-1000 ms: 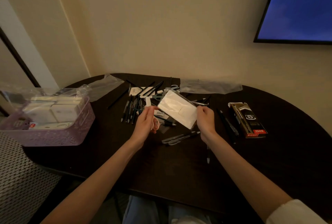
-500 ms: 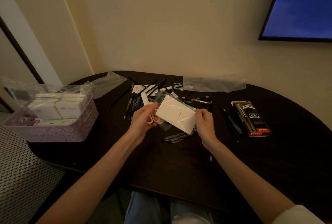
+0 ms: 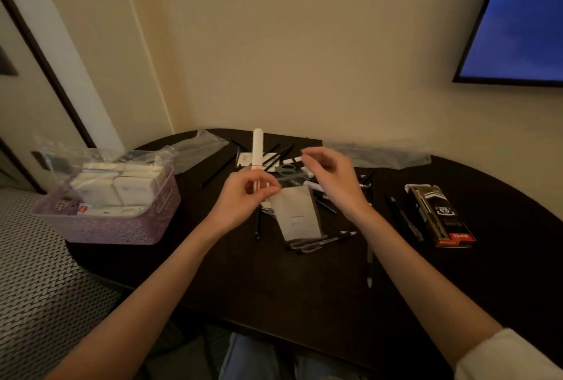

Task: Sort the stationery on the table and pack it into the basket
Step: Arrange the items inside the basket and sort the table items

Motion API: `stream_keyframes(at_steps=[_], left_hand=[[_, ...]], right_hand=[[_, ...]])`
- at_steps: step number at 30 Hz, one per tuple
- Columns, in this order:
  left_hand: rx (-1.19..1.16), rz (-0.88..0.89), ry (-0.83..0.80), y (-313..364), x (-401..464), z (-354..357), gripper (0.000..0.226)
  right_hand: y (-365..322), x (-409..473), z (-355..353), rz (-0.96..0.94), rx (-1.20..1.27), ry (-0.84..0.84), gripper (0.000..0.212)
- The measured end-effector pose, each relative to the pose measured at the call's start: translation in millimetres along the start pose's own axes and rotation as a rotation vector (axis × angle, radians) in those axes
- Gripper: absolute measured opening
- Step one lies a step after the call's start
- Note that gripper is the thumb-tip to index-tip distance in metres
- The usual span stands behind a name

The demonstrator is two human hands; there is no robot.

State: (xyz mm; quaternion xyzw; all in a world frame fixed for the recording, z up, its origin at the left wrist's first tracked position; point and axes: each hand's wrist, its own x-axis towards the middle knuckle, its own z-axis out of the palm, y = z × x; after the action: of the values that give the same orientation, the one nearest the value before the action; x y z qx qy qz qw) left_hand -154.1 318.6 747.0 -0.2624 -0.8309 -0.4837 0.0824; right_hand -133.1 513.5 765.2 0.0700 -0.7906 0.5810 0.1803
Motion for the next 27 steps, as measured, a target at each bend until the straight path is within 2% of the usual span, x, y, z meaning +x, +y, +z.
stream_keyframes(at_steps=[4,6,12,15,18,21,23,27], left_hand=[[0.023,0.043,-0.114,9,0,-4,0.007],[0.034,0.051,-0.169,11,0,-5,0.006],[0.000,0.055,-0.251,13,-1,-13,0.013],[-0.009,0.062,-0.245,12,0,-20,0.012],[0.014,0.067,-0.219,11,3,-25,0.013],[0.035,0.054,-0.213,8,6,-28,0.013],[0.022,0.065,-0.242,4,6,-30,0.014],[0.066,0.037,-0.281,-1,5,-35,0.021]], right_hand=[[-34,19,7,0.103,0.082,-0.322,0.025],[-36,26,10,0.139,0.090,-0.382,0.025],[-27,31,12,0.224,0.212,-0.375,0.020],[-23,28,14,0.233,0.386,-0.214,0.013],[-19,29,13,0.285,0.648,-0.012,0.016],[-13,33,5,0.423,0.734,0.156,0.020],[-4,31,0,0.553,0.586,0.142,0.027],[15,19,-12,0.739,0.400,-0.135,0.027]])
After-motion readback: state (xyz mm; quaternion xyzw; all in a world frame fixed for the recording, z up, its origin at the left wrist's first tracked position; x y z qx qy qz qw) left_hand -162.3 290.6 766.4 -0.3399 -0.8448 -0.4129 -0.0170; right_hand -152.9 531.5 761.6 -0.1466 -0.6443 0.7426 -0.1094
